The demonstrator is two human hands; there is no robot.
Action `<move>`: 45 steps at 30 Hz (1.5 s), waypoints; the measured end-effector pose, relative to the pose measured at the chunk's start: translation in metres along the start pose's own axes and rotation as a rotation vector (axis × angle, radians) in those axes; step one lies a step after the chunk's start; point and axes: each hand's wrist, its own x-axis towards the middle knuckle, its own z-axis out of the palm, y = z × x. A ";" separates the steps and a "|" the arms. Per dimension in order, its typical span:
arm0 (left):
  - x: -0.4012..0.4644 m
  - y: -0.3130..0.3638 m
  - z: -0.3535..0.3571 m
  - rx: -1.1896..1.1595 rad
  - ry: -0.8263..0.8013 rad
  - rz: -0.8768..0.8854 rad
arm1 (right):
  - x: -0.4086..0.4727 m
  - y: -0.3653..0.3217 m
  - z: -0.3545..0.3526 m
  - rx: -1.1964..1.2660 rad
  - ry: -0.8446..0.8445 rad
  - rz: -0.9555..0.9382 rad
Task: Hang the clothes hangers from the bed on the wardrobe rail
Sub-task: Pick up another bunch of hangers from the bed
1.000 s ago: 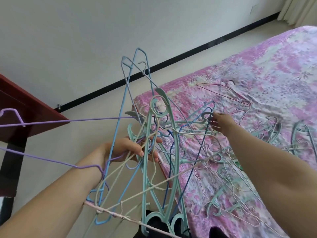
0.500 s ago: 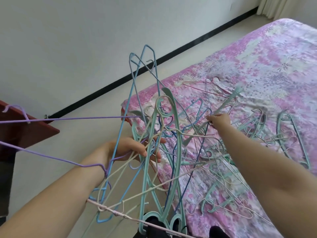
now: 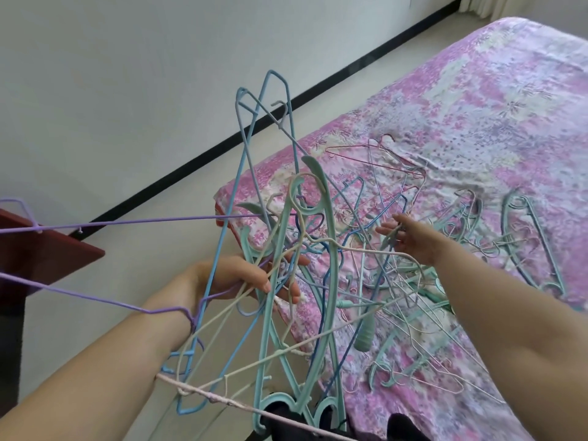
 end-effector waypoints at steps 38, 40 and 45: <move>0.024 -0.028 -0.028 -0.349 0.163 0.037 | -0.007 0.033 -0.030 -0.718 0.453 -0.140; 0.026 -0.034 -0.024 -0.446 0.146 0.100 | -0.010 0.028 -0.031 -0.864 0.487 -0.182; 0.037 -0.050 -0.010 -0.591 0.207 0.060 | -0.045 0.002 0.017 -1.474 0.698 -0.342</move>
